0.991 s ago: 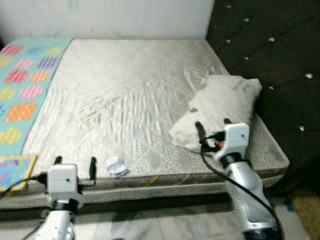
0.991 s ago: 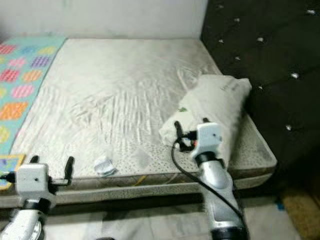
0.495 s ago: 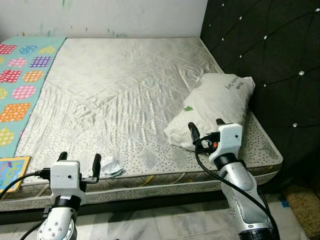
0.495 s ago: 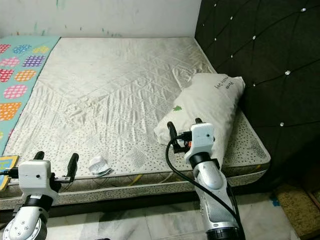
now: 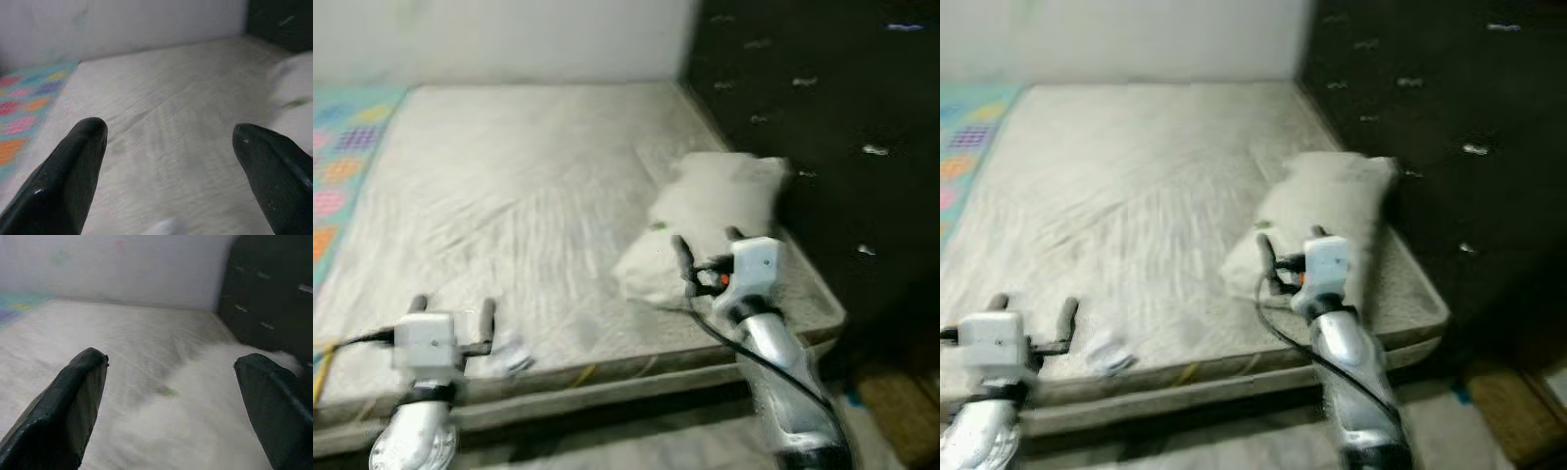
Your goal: Clean up the room
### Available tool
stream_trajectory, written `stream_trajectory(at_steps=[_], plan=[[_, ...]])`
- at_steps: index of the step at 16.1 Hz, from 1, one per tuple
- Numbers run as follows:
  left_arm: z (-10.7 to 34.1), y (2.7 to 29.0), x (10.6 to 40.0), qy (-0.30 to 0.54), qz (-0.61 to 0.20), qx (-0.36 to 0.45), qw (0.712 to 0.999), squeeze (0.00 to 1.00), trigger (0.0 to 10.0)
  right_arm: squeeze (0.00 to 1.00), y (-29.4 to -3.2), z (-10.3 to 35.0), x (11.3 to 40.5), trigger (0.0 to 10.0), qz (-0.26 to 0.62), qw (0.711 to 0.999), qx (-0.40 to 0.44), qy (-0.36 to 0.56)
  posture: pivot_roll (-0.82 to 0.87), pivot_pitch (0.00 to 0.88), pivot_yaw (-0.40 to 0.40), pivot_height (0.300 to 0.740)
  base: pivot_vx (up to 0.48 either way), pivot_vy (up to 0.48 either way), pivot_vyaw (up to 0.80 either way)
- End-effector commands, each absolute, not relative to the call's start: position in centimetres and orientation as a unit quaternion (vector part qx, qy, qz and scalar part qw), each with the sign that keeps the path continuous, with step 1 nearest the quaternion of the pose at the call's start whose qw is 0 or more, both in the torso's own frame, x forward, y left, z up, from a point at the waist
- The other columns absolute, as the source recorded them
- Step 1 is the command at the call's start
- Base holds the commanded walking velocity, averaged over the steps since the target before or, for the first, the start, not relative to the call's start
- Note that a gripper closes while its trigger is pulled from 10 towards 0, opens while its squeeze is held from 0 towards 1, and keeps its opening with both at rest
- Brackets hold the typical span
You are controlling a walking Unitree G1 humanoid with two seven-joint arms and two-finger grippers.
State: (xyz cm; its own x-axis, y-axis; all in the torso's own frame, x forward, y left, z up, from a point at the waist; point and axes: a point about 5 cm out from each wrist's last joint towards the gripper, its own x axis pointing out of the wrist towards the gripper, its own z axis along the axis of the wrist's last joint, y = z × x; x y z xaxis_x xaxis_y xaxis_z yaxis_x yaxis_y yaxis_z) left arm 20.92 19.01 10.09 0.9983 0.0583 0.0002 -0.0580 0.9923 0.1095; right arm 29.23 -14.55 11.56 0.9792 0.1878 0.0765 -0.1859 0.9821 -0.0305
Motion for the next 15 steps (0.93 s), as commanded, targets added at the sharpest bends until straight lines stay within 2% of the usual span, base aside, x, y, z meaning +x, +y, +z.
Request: stream_trajectory(at_steps=[1, 3, 8, 12, 15], plan=[[9.95, 19.83, 20.44, 0.011, 0.037, 0.066, 0.997, 0.0, 10.0, 0.0, -13.83, 12.35, 29.5, 10.0, 0.101, 0.993, -0.005, -0.055, 0.03, 0.095, -0.096, 0.74, 0.296, 0.0, 0.0], [9.96, 19.82, 20.46, 0.011, 0.038, 0.066, 0.997, 0.0, 10.0, 0.0, -13.86, 12.36, 29.51, 10.0, 0.101, 0.993, -0.004, -0.055, 0.03, 0.097, -0.095, 0.74, 0.283, 0.0, 0.0], [9.78, 20.05, 20.55, 0.014, 0.05, 0.054, 0.997, 0.0, 10.0, 0.0, -13.95, 12.18, 29.44, 10.0, 0.101, 0.993, -0.008, -0.052, 0.03, 0.098, -0.097, 0.74, 0.0, 0.0, 0.0], [9.78, 19.84, 20.51, 0.014, 0.042, 0.052, 0.998, 0.0, 10.0, 0.0, -13.98, 12.17, 29.36, 10.0, 0.101, 0.994, -0.007, -0.052, 0.03, 0.104, -0.097, 0.74, 0.0, 0.316, 0.76], [9.73, 19.75, 20.5, 0.016, 0.04, 0.049, 0.998, 0.0, 10.0, 0.0, -14.03, 12.15, 29.31, 10.0, 0.102, 0.993, -0.009, -0.052, 0.02, 0.107, -0.099, 0.74, 0.0, 0.356, 0.35]])
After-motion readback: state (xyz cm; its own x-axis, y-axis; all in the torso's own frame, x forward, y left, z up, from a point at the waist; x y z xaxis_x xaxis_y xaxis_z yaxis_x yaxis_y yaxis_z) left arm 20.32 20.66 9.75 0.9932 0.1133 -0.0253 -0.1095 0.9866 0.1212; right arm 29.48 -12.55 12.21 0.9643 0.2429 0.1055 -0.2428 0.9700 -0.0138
